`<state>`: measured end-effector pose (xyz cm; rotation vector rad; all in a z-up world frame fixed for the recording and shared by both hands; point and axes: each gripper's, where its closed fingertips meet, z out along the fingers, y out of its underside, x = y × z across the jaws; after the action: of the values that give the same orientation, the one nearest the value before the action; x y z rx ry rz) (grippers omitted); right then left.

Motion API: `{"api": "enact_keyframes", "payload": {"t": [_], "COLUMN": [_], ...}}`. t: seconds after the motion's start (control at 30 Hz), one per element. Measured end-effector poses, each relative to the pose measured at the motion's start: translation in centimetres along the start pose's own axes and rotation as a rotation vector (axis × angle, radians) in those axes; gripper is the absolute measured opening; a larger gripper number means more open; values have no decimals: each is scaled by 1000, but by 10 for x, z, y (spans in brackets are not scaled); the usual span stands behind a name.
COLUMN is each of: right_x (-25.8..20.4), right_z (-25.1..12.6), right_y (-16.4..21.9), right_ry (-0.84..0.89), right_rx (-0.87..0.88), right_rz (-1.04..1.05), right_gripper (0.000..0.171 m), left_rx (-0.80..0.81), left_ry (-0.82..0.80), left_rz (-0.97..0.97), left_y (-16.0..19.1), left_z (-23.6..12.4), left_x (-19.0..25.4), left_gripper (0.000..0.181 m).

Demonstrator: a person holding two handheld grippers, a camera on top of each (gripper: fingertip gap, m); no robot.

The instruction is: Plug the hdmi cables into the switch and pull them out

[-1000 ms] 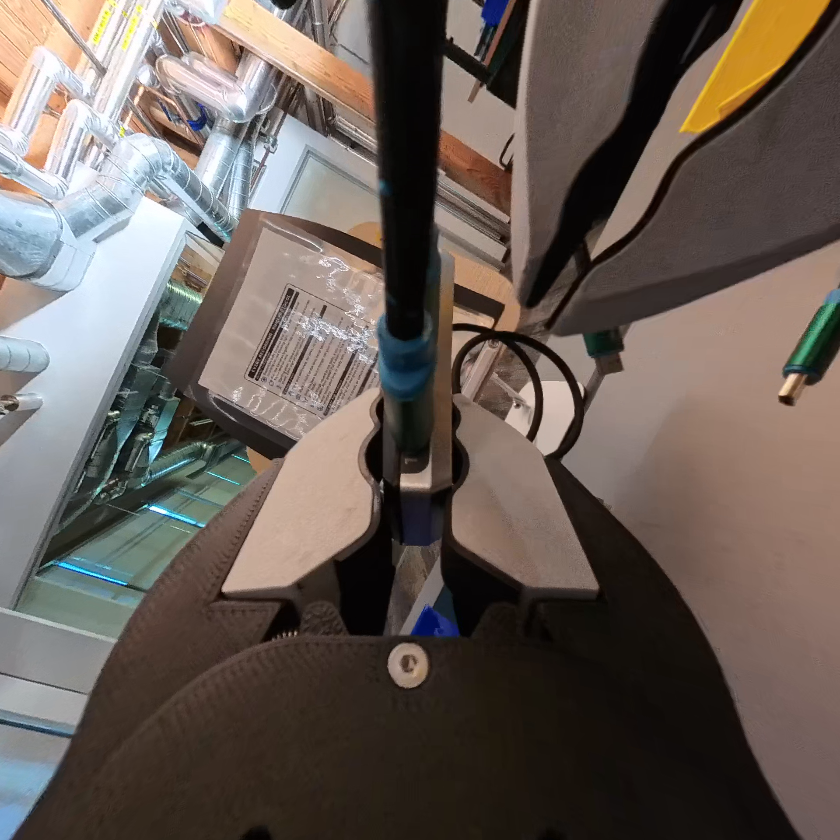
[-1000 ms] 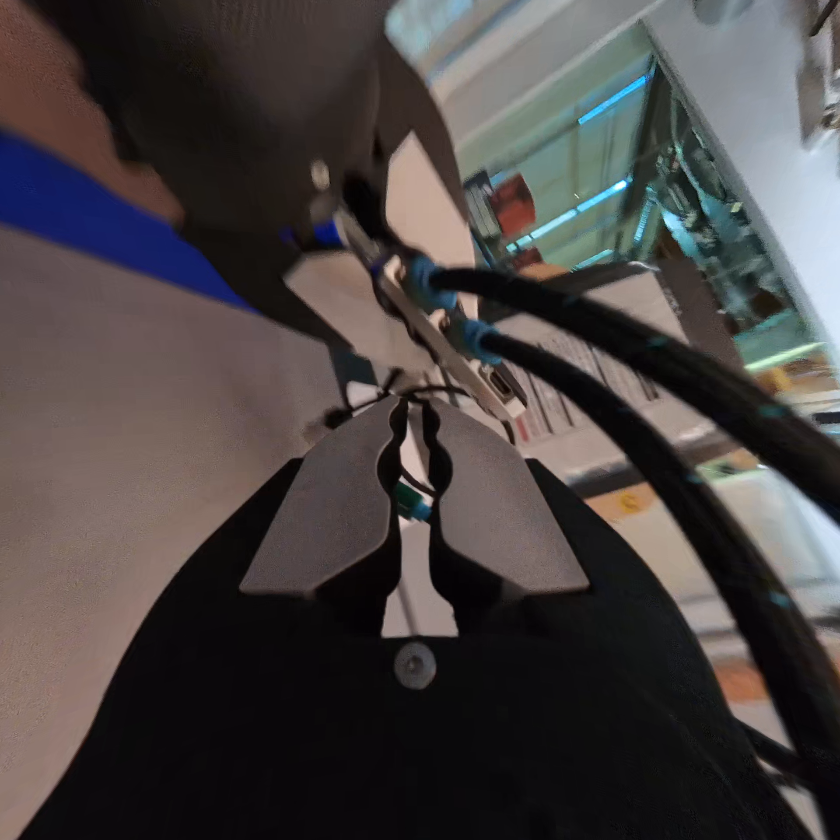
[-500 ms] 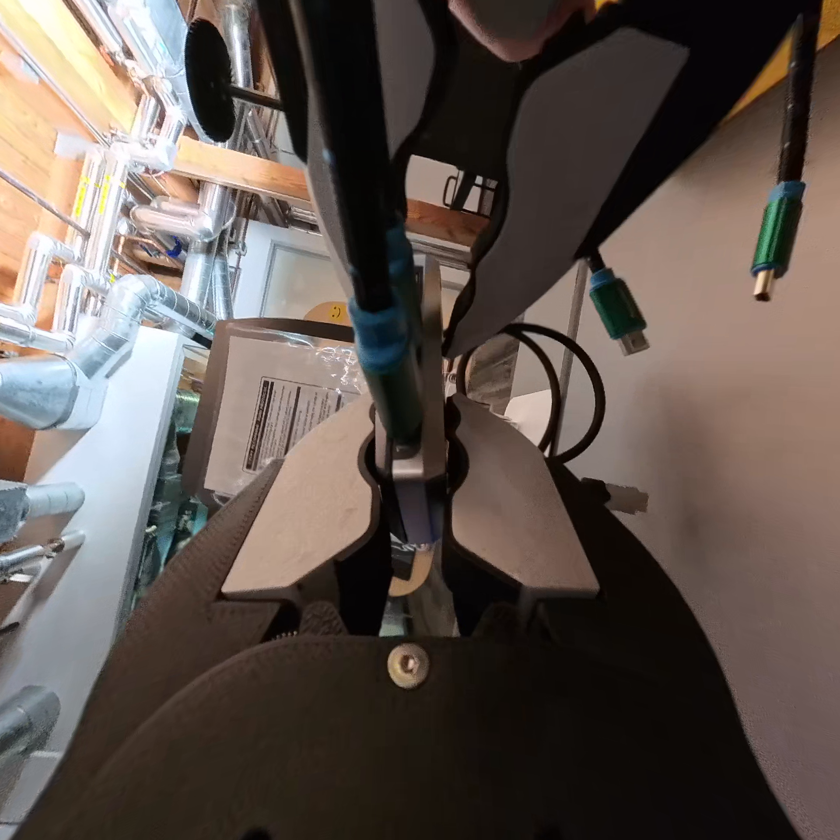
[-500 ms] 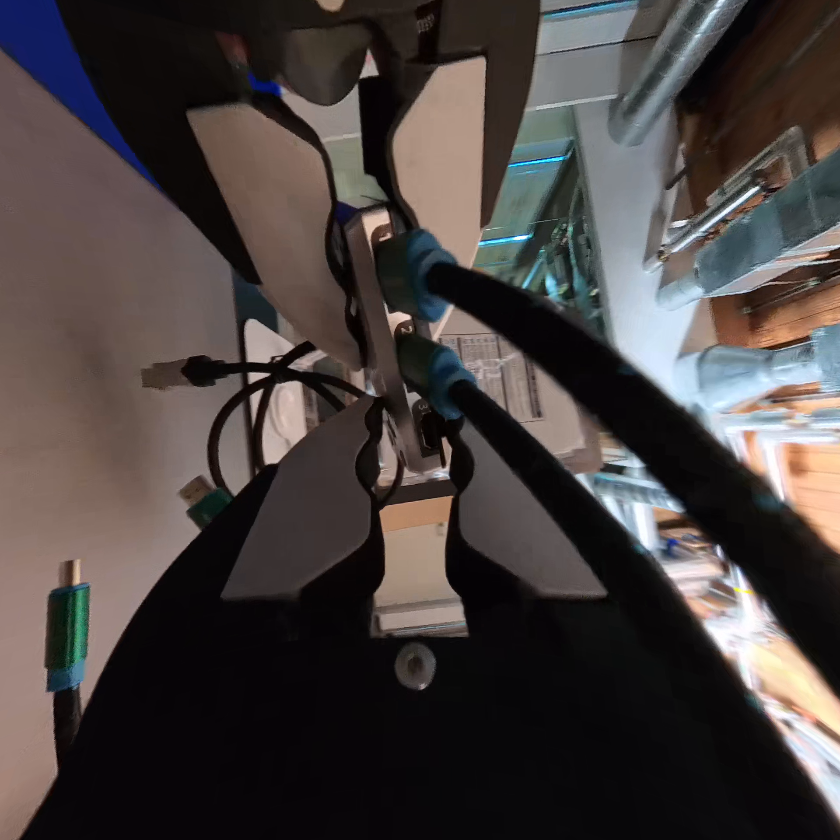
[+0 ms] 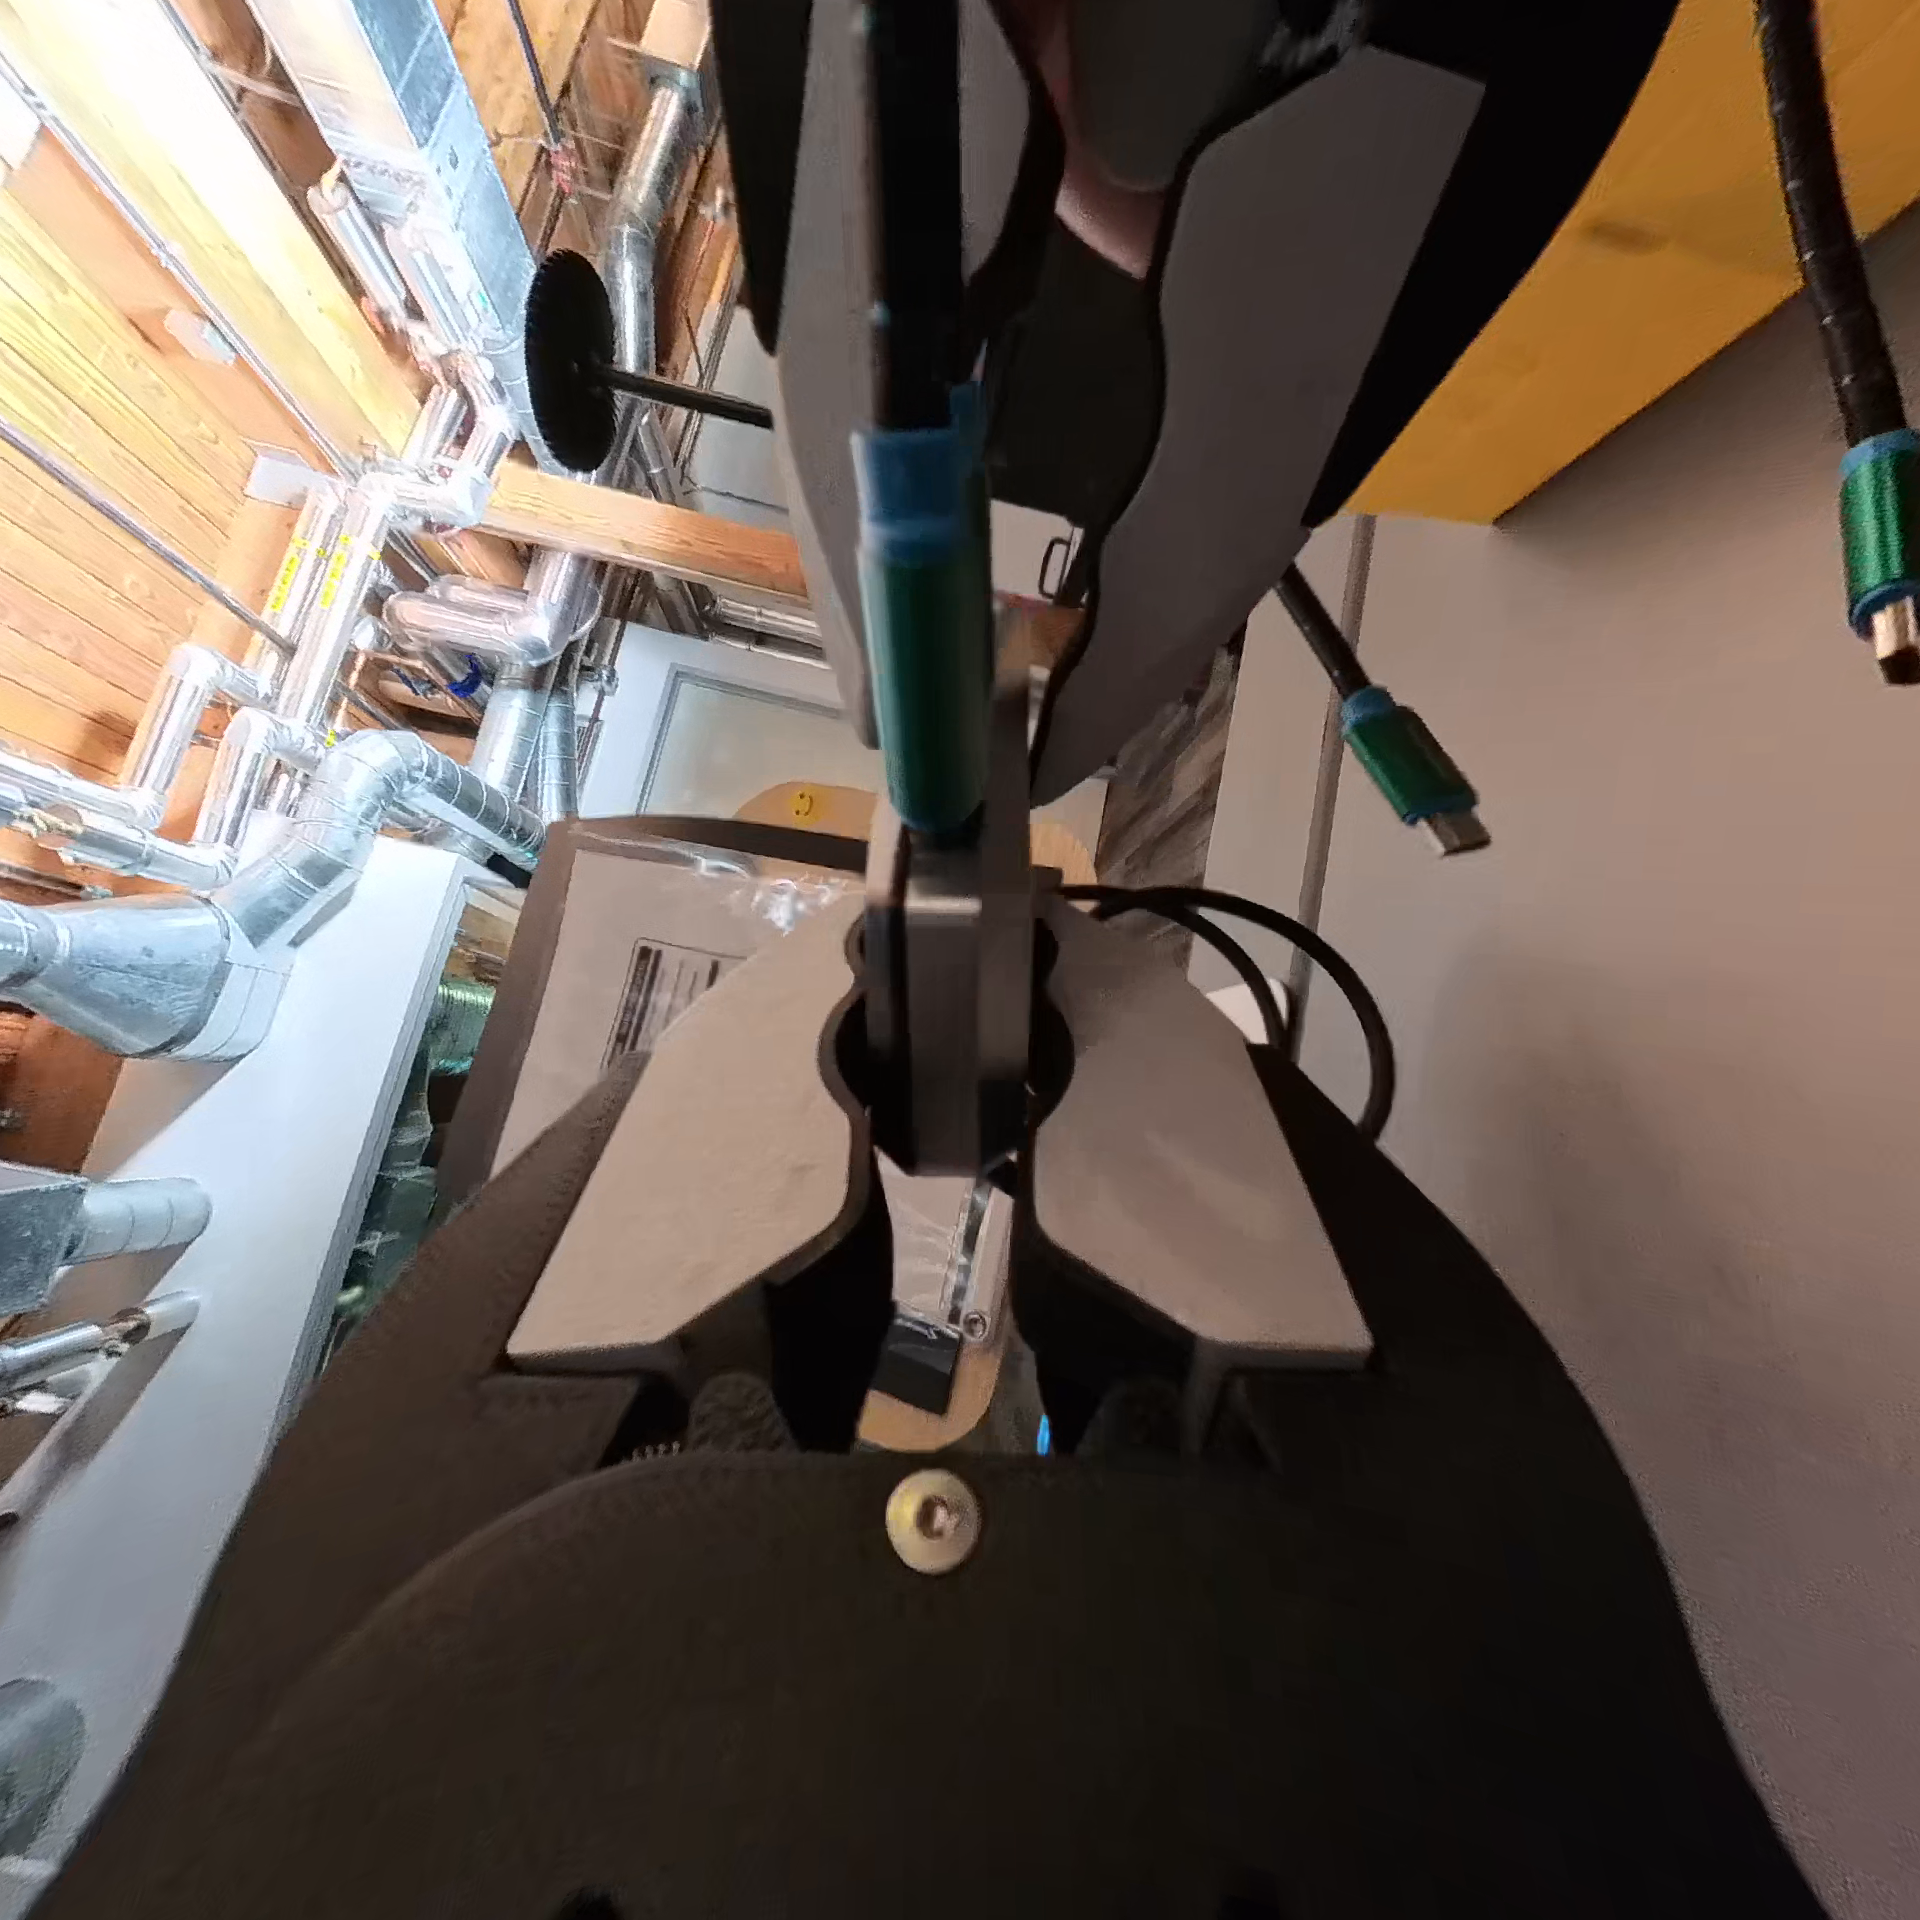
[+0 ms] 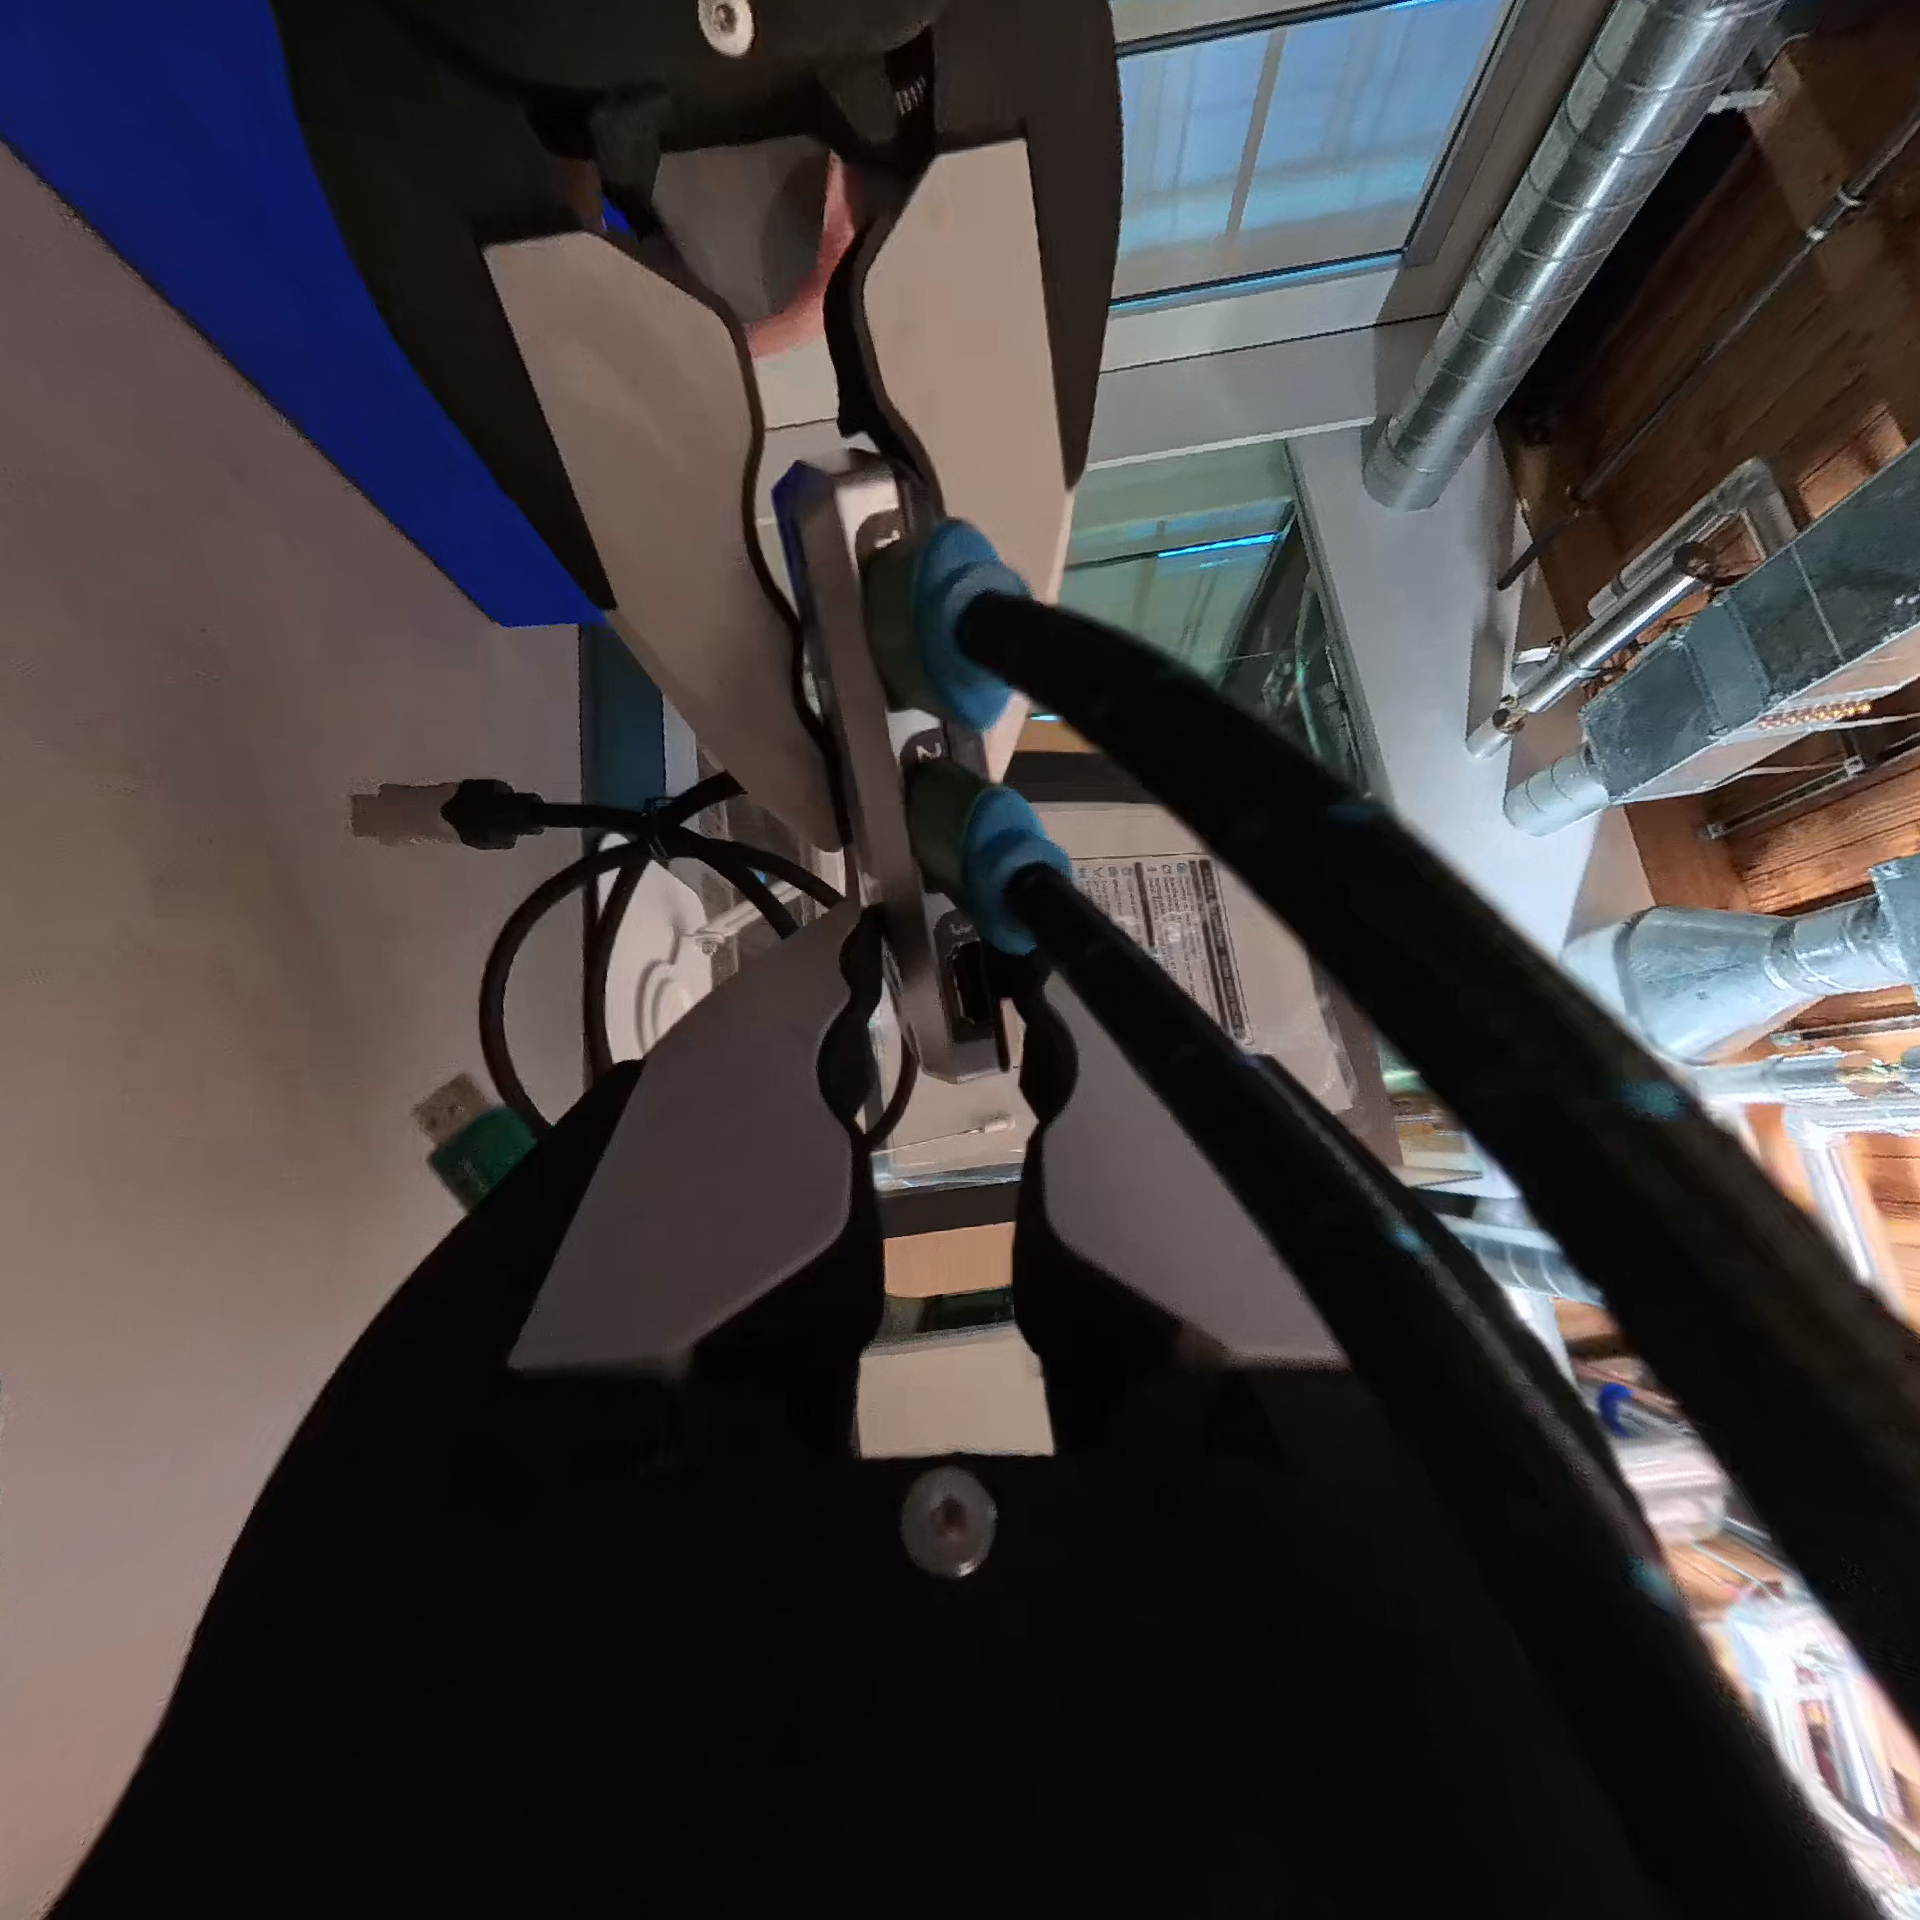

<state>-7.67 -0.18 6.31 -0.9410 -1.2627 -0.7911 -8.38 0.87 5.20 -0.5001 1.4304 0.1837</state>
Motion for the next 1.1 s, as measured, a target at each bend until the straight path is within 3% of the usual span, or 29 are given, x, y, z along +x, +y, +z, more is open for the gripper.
{"api": "enact_keyframes", "payload": {"t": [0.03, 0.3, 0.4, 0.47, 0.53, 0.67, 0.77, 0.87, 0.97, 1.1], "right_x": [0, 11, -7, -36, -38, 8, 6, 22, 31, 30], "right_z": [1, 18, 24, 24, 21, 28, 29, 23, 18, 20], "right_y": [2, 30, 45, 19, -21, -32, -45, -38, -32, -33], "right_ry": [9, 93, -49, -313, -405, -111, -193, -17, 84, 7], "right_rx": [-5, -164, -280, -193, 17, 103, 153, 184, 197, 228], "right_rz": [-1, 230, 522, 690, 766, 996, 1116, 1081, 1040, 1139], "right_gripper": [26, 30, 26, 14, 16, 19, 27, 8, 9, 21], "left_rx": [-16, -167, -232, -287, -326, -374, -359, -326, -310, -322], "left_ry": [0, -150, -212, -235, -248, -270, -262, -265, -271, -273], "left_rz": [-8, -56, -83, -95, -82, -85, -100, -105, -104, -82], "left_y": [2, 31, 46, 59, 70, 85, 84, 76, 73, 76], "left_z": [1, 4, 1, -1, -2, -4, -3, -1, -2, -2], "left_x": [1, -23, -36, -41, -44, -45, -44, -44, -45, -44], "left_gripper": [22, 22, 22, 22, 22, 22, 22, 22, 22, 22]}}
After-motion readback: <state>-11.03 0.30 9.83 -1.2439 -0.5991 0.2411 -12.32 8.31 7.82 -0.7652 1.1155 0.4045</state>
